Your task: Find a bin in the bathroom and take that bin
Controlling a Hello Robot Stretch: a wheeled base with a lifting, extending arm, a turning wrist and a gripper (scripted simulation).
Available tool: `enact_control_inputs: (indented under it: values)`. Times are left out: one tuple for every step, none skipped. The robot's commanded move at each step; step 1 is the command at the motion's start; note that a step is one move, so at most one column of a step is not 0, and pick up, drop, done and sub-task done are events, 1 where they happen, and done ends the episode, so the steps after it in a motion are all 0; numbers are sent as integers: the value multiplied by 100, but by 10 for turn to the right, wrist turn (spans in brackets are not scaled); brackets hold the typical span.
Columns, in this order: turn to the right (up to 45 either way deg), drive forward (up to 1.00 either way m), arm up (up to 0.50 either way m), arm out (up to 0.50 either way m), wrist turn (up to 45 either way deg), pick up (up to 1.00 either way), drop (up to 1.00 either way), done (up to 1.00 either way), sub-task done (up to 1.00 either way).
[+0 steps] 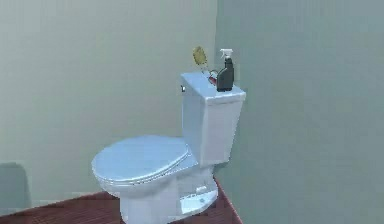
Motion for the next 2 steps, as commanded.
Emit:
enact_control_inputs:
  values:
    - [-450, 0, 0, 0, 0, 0, 0, 0, 0]
    - [-150, 0, 0, 0, 0, 0, 0, 0, 0]
